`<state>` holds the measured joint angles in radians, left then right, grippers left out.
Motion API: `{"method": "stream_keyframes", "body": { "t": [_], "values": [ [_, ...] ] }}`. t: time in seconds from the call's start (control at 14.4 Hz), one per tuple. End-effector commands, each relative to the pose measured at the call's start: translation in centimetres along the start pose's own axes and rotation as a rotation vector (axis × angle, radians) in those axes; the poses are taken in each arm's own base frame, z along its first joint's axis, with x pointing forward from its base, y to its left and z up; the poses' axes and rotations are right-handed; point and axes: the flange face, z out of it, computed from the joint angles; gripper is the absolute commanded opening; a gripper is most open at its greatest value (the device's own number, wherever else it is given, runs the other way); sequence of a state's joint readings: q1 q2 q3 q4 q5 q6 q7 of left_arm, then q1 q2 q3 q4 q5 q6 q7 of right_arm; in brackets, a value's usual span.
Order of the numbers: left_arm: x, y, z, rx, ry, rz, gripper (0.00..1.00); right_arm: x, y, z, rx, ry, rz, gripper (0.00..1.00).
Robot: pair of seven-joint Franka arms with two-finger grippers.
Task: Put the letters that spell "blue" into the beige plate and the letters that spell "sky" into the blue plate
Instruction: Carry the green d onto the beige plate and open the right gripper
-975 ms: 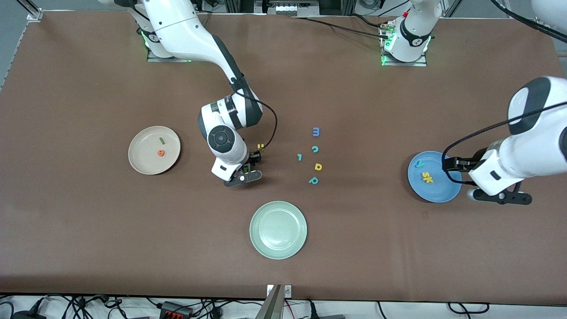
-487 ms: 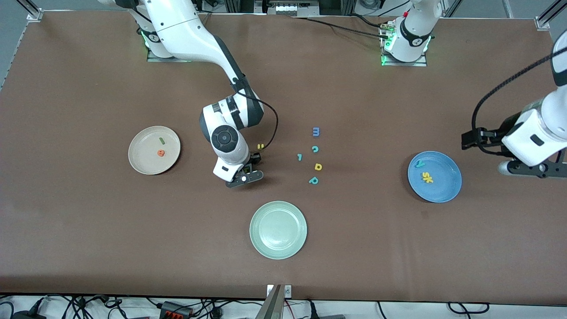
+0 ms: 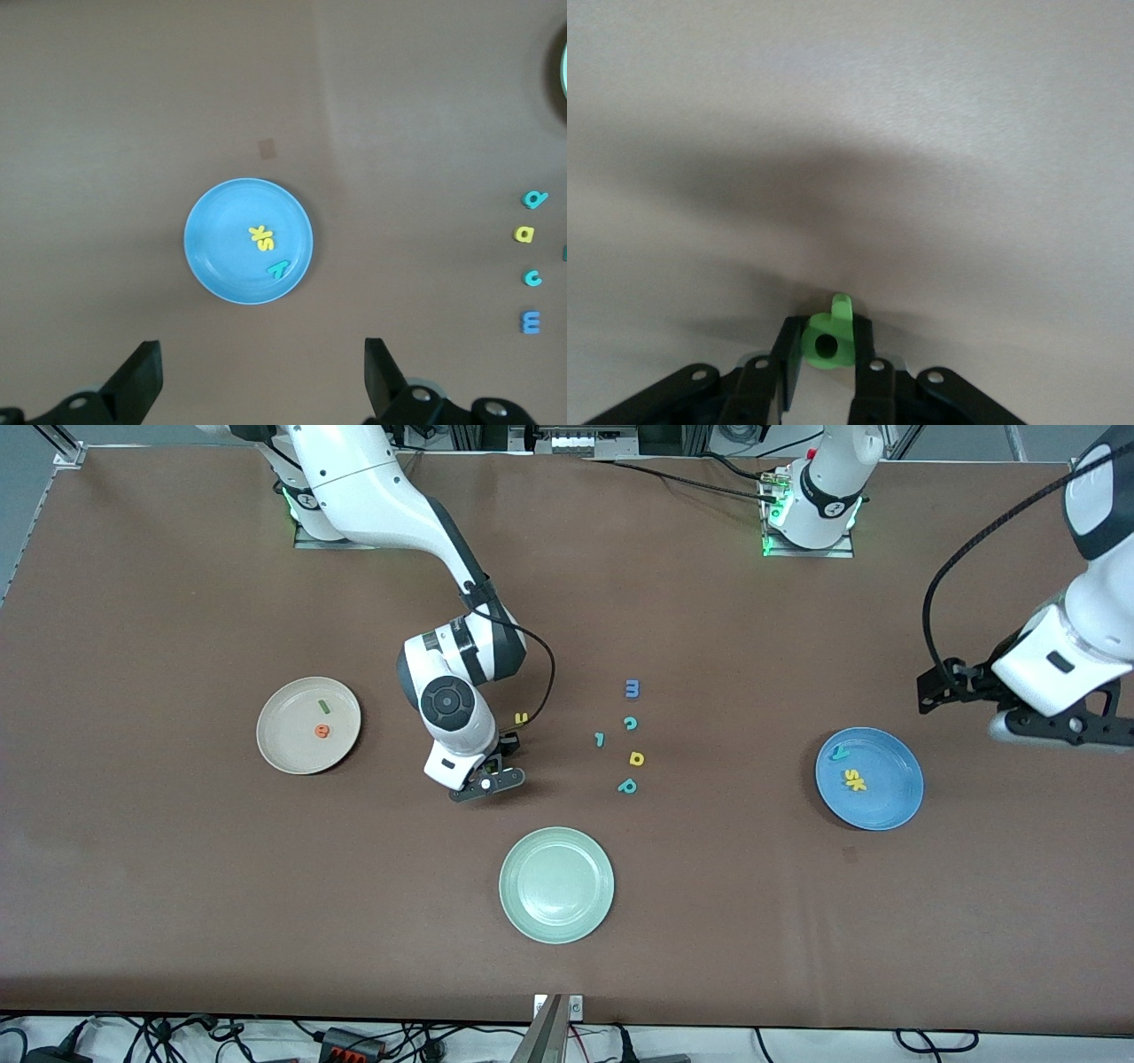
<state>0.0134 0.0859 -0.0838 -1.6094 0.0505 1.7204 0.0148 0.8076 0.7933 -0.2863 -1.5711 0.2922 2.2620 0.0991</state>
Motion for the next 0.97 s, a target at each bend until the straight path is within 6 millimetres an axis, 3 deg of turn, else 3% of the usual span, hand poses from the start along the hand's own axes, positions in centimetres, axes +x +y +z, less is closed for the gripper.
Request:
{"method": "stream_keyframes", "body": {
  "t": [0.0, 0.14, 0.35, 0.49, 0.91],
  "values": [
    [-4.4, -0.1, -0.1, -0.004, 0.057, 0.014, 1.00, 0.1, 3.3, -3.0, 0.008, -0.060, 0.047, 0.19],
    [-3.5, -0.8, 1.2, -0.010, 0.034, 0.004, 1.00, -0.2, 7.3, -5.7, 0.002, -0.136, 0.098, 0.19],
    [-3.3, -0.3, 0.9, -0.008, 0.042, 0.021, 1.00, -1.5, 14.1, -8.3, -0.012, -0.207, 0.105, 0.18],
    [-3.2, -0.1, 1.0, -0.009, 0.040, 0.024, 1.00, -3.1, 18.5, -8.2, -0.022, -0.255, 0.147, 0.18],
    [-3.0, 0.4, 0.7, -0.011, 0.045, 0.036, 1.00, -7.8, 29.9, -4.5, 0.004, -0.366, 0.170, 0.19]
  ]
}}
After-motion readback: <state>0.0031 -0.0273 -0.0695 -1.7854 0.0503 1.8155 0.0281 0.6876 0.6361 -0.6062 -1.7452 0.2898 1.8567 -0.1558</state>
